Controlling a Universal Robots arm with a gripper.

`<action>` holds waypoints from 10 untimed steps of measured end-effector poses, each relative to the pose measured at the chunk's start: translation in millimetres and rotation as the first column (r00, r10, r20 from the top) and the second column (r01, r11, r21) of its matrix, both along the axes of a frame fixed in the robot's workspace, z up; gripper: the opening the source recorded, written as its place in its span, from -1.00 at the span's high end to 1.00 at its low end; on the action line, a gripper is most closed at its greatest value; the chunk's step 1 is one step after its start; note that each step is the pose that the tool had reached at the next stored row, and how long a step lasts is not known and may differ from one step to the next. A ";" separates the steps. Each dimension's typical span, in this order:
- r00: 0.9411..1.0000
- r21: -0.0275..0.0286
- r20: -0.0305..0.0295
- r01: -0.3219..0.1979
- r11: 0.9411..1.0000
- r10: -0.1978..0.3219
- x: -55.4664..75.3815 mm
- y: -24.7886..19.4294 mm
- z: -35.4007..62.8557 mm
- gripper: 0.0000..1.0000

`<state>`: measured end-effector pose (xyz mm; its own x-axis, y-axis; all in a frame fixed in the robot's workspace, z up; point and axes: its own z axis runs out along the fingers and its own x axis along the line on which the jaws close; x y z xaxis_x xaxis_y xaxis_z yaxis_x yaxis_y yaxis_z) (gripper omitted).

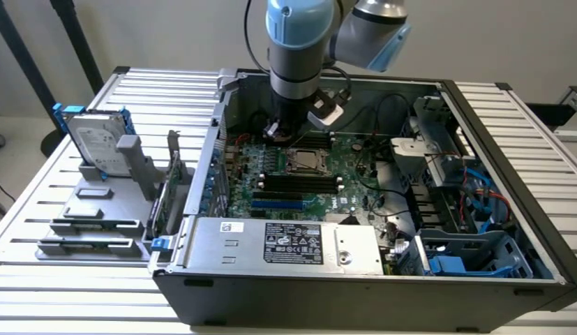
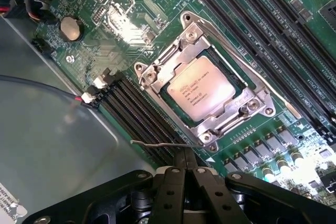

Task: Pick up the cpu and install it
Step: 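Install the first cpu locking lever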

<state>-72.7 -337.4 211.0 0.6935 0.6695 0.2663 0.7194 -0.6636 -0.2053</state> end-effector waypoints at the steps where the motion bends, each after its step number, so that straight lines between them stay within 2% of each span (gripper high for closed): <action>1: 1.000 0.000 0.002 -0.003 1.000 0.003 0.0 0.0 -0.8 0.79; 6: 1.000 -0.004 0.010 -0.019 1.000 0.019 -0.1 0.1 -3.8 0.79; 10: 0.999 -0.011 0.017 -0.035 0.999 0.035 -0.1 1.7 -5.4 0.79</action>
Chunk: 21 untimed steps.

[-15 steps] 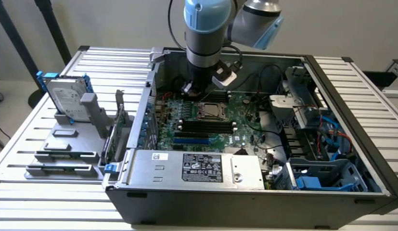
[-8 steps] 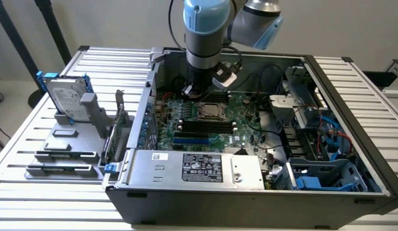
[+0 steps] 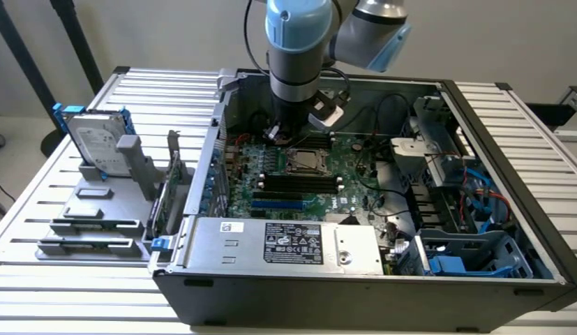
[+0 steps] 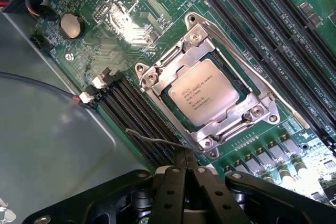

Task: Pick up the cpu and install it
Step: 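Install the first cpu locking lever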

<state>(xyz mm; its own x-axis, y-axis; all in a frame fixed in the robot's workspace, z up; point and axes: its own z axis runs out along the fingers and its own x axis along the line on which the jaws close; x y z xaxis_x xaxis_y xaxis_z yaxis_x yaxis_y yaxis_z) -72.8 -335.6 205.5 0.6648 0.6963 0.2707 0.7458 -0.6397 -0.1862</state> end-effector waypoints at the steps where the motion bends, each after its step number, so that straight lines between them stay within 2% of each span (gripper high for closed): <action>1: 1.000 -0.002 0.002 -0.004 1.000 0.004 0.0 0.7 -0.5 0.79; 5: 1.000 -0.010 0.008 -0.017 1.000 0.018 0.0 3.6 -2.6 0.79; 10: 0.999 -0.023 0.008 -0.031 0.999 0.031 0.1 3.9 -3.8 0.79; 14: 0.999 -0.026 0.007 -0.040 0.999 0.041 1.6 3.9 -4.3 0.79; 21: 0.998 -0.026 0.008 -0.056 0.998 0.056 6.5 4.3 -6.0 0.79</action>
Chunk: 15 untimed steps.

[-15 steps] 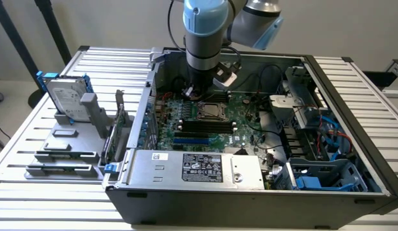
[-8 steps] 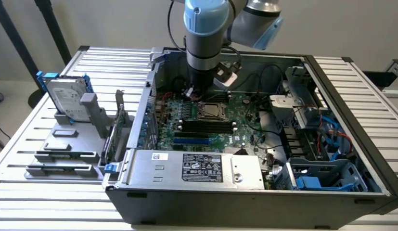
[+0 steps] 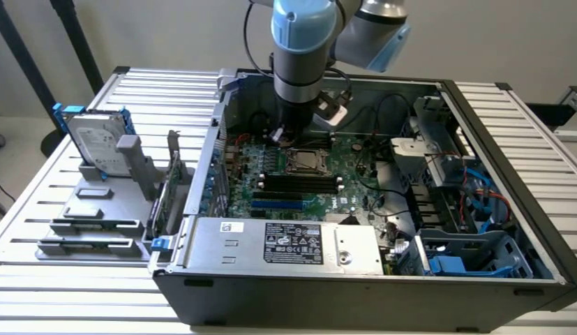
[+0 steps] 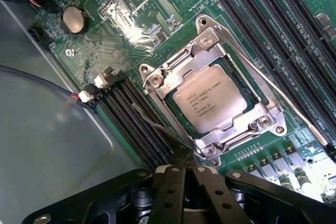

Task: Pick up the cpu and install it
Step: 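Install the first cpu locking lever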

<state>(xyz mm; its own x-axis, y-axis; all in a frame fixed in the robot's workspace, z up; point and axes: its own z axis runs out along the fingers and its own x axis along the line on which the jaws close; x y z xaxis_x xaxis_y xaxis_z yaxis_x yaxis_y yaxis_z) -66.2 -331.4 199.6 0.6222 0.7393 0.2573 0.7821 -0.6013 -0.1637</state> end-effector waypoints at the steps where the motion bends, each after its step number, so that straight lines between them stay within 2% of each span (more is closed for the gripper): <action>1: 1.000 0.000 0.000 -0.001 1.000 0.001 0.5 0.3 -0.2 0.79; 9: 1.000 -0.007 0.000 -0.008 1.000 0.008 0.7 4.6 -2.0 0.79; 15: 1.000 -0.012 0.000 -0.011 1.000 0.011 0.9 4.6 -2.2 0.79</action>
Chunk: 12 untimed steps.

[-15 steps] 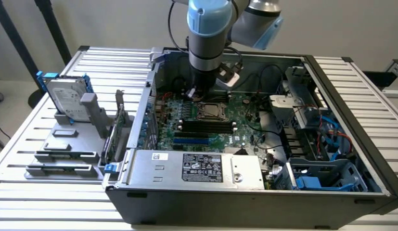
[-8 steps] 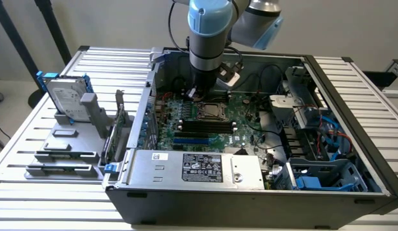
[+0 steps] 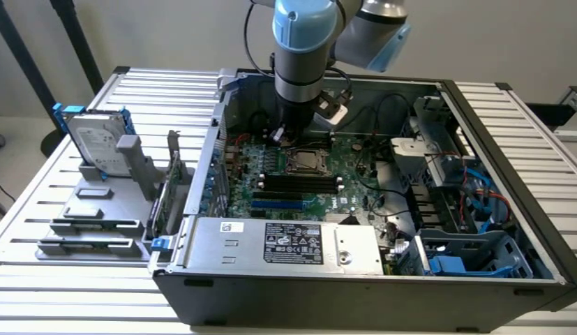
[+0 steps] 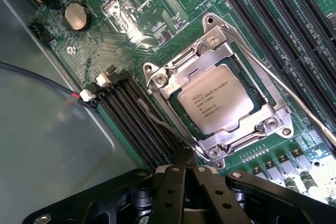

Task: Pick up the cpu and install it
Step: 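Install the first cpu locking lever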

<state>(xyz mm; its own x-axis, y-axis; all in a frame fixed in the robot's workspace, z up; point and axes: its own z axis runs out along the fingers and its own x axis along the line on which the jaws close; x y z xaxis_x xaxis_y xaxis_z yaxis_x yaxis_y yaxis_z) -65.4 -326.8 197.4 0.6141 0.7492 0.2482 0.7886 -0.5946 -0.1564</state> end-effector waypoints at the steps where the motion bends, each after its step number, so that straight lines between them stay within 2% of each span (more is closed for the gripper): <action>1: 1.000 0.000 0.000 0.000 1.000 0.000 0.0 0.0 0.1 0.79; 12: 1.000 -0.003 0.000 -0.004 1.000 0.004 -1.0 0.0 1.2 0.79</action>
<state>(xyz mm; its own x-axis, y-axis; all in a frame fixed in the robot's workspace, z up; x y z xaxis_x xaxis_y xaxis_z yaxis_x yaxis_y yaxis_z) -66.4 -326.8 198.6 0.6109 0.7525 0.2461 0.7911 -0.5917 -0.1548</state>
